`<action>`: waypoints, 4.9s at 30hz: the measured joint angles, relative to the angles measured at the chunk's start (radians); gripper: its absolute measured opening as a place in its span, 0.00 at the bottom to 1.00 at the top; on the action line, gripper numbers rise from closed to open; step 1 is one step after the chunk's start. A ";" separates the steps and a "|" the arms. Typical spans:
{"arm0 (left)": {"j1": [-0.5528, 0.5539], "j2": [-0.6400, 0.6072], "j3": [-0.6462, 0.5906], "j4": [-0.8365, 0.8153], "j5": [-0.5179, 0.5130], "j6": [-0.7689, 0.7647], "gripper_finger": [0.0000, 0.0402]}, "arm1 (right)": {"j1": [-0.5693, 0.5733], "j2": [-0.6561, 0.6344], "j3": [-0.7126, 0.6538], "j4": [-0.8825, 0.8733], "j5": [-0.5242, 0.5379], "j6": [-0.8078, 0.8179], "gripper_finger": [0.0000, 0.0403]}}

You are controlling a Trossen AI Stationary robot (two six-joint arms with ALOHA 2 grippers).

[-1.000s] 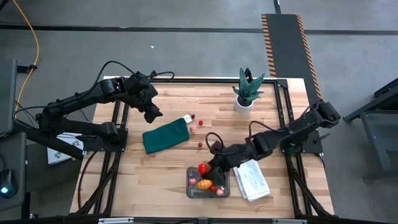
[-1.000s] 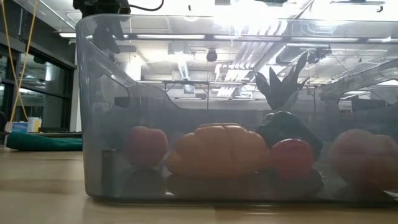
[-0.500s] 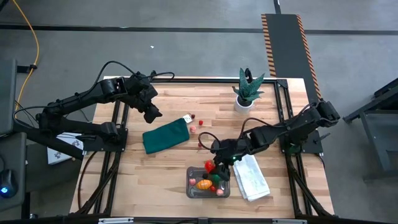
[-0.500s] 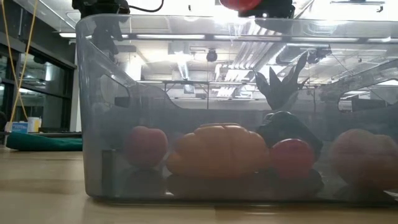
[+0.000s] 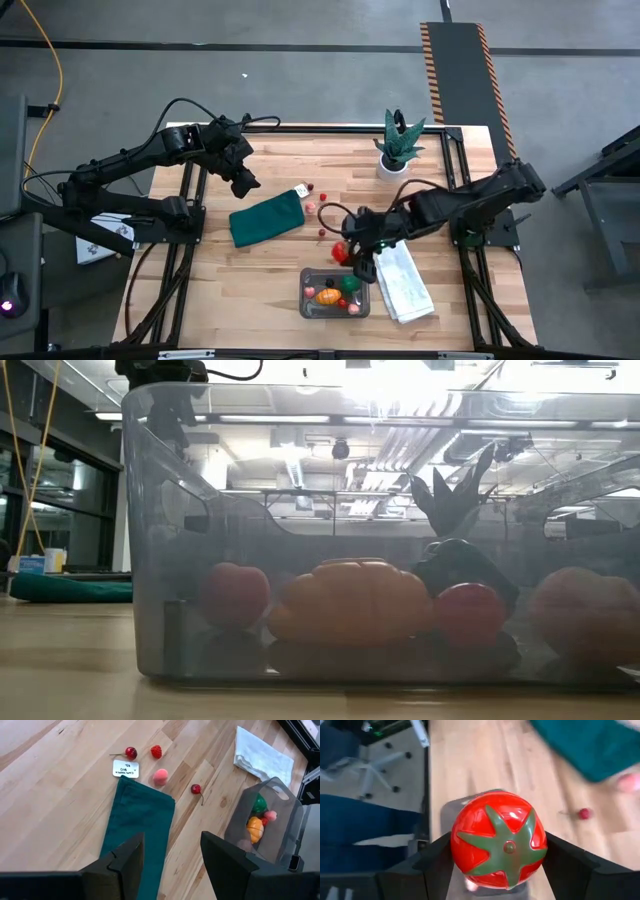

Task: Pick and placing Produce into tupperware
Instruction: Put the red tomato into the black bin, then put the red raspberry into the black bin

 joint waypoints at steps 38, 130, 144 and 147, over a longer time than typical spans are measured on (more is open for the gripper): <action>0.000 0.000 0.000 -0.001 0.000 0.043 0.45 | 0.098 0.529 0.319 -0.142 0.040 0.033 0.62; 0.000 0.000 0.000 -0.003 0.018 0.117 0.45 | 0.091 0.603 0.318 -0.085 0.033 0.197 0.77; 0.000 0.000 0.000 -0.006 0.022 0.117 0.45 | 0.042 0.486 0.318 -0.123 0.018 0.090 0.77; 0.000 0.000 0.000 -0.007 0.025 0.121 0.45 | 0.025 0.449 0.318 -0.126 0.042 0.047 0.77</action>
